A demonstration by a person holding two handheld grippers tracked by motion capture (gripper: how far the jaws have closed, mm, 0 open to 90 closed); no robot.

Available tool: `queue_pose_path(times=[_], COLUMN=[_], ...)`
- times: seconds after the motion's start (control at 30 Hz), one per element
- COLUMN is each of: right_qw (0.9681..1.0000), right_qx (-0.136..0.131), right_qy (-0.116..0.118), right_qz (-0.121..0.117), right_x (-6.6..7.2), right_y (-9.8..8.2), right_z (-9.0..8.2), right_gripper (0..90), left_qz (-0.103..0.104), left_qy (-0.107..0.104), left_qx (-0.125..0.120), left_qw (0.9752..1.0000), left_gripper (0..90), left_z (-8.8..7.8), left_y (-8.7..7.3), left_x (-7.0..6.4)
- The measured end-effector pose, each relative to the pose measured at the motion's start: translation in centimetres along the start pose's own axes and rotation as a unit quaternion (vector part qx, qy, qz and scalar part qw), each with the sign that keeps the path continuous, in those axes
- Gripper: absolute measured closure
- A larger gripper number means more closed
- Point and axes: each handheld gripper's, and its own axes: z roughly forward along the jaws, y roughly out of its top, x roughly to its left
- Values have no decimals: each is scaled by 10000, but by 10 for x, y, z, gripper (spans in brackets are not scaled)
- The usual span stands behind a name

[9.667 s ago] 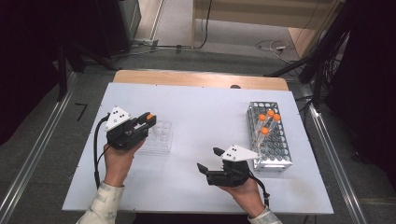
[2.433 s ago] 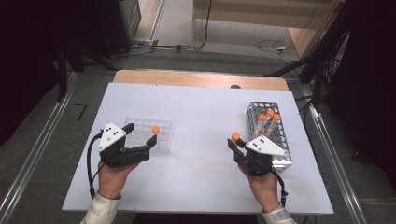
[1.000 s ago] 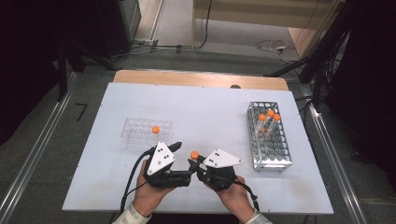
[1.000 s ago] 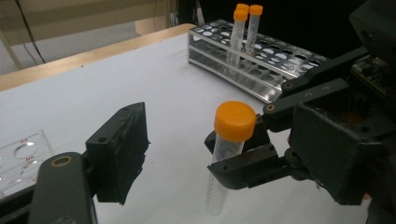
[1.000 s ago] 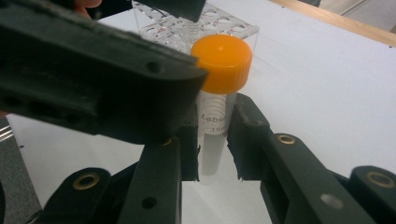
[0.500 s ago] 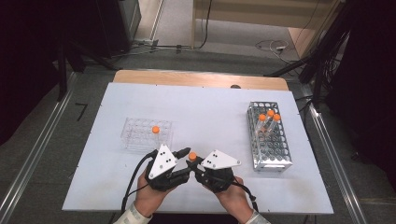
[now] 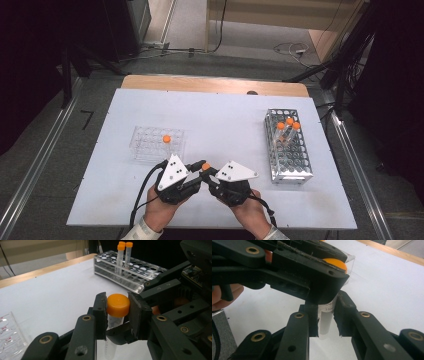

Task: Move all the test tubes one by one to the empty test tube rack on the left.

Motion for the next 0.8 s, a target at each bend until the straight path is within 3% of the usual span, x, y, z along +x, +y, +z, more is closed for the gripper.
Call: queue_pose_path(times=[0.13,0.2,0.33,0.47,0.8], right_qw=[10000,9999,9996,9995,9997], right_qx=[1,0,14,39,4], right_qy=[56,120,259,283,150], right_qz=[50,79,59,132,186], right_x=[-1,-2,-3,-5,-11], right_y=[0,0,2,1,0], right_z=[0,0,0,0,-2], right_gripper=[702,649,419,287,243], left_qz=[-33,-54,-106,-203,-469], left_qy=[-10,-11,14,62,277], left_qx=[-6,0,-29,-74,-256], left_qw=[10000,10000,9999,9997,9982], left_gripper=[704,704,705,705,705], left_z=[0,-1,-3,-8,-28], left_y=[0,1,2,4,12], left_x=[0,1,4,10,30])
